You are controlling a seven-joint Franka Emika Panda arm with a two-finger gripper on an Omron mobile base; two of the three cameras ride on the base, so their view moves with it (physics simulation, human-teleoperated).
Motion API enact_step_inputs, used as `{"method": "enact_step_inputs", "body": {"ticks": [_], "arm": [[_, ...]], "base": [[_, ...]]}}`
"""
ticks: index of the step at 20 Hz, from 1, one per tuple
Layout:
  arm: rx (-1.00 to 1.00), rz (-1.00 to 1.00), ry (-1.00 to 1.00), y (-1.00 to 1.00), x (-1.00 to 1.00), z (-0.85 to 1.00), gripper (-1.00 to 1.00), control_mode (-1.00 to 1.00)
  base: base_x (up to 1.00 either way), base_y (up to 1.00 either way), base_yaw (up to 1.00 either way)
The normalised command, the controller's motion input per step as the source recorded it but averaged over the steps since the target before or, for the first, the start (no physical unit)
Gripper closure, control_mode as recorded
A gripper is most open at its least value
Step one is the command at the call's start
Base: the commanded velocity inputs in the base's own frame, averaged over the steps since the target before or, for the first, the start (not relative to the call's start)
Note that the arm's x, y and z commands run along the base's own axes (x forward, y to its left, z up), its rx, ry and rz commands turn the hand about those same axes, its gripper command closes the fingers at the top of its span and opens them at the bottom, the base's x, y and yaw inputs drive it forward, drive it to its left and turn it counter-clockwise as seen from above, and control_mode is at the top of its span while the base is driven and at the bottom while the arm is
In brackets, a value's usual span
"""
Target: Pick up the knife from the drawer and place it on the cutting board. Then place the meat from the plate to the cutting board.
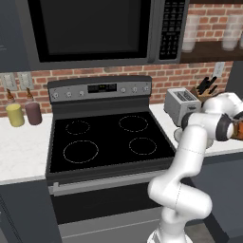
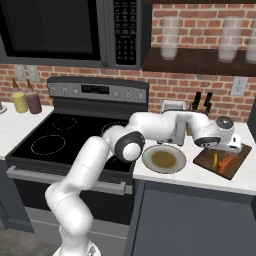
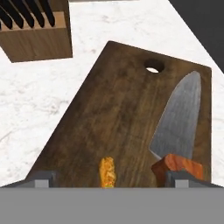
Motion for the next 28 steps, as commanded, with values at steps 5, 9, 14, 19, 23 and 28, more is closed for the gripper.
{"method": "enact_step_inputs", "body": {"ticks": [5, 9, 14, 19, 23, 28], "arm": [[0.00, 0.00, -0.08, 0.37, -0.74, 0.40, -1.00, -1.00], [0.00, 0.00, 0.00, 0.81, -0.87, 0.21, -1.00, -1.00], [0.00, 0.00, 0.00, 1.00, -0.70, 0.05, -1.00, -1.00], [0.00, 0.00, 0.00, 1.00, -0.56, 0.34, -1.00, -1.00], [-0.01, 0.00, 0.02, 1.00, -0.46, 0.75, -1.00, -1.00], [-0.02, 0.00, 0.10, 0.92, -0.34, 0.97, -1.00, -1.00]], "base": [[0.00, 0.00, 0.00], [0.00, 0.00, 0.00], [0.00, 0.00, 0.00], [0.00, 0.00, 0.00], [0.00, 0.00, 0.00], [0.00, 0.00, 0.00]]}}
